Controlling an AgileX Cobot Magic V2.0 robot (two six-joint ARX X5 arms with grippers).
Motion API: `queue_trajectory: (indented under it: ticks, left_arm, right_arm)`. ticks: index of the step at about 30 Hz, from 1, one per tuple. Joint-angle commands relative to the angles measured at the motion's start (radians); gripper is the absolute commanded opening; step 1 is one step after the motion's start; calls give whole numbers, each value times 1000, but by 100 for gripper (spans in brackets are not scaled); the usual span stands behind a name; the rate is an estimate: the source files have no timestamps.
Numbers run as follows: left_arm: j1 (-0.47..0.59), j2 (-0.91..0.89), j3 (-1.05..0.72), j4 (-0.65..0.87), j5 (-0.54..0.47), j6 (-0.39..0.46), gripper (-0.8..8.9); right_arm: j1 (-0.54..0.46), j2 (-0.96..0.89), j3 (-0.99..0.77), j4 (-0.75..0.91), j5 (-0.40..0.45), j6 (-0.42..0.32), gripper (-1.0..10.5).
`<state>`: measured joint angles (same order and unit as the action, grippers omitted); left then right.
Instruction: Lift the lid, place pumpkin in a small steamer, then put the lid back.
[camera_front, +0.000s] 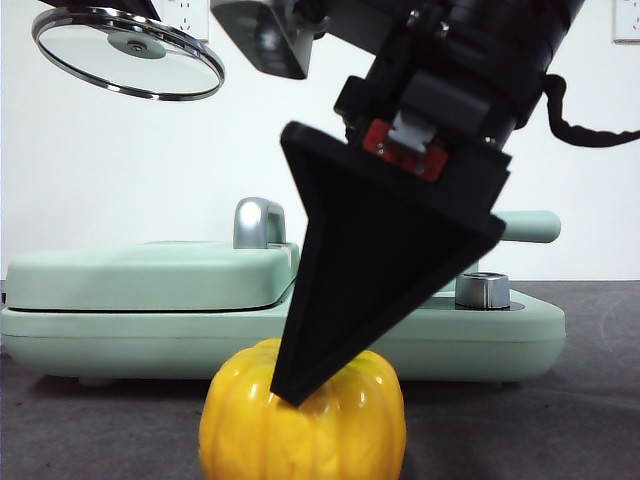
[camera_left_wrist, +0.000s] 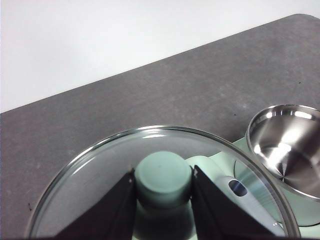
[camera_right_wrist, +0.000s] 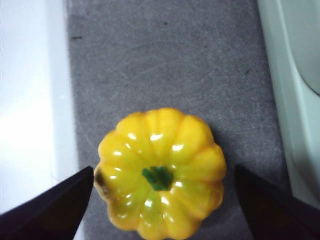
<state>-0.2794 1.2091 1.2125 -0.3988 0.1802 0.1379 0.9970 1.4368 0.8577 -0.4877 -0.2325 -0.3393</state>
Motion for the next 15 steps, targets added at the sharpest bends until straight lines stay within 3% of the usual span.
queue_trajectory:
  ticks: [1, 10, 15]
  left_arm:
    - [-2, -1, 24, 32, 3, 7, 15]
    - [-2, -1, 24, 32, 3, 7, 15]
    - [-1, -1, 24, 32, 3, 7, 15]
  right_arm:
    - [15, 26, 18, 12, -3, -8, 448]
    - [15, 69, 18, 11, -6, -8, 448]
    - [15, 72, 18, -16, -3, 27, 377]
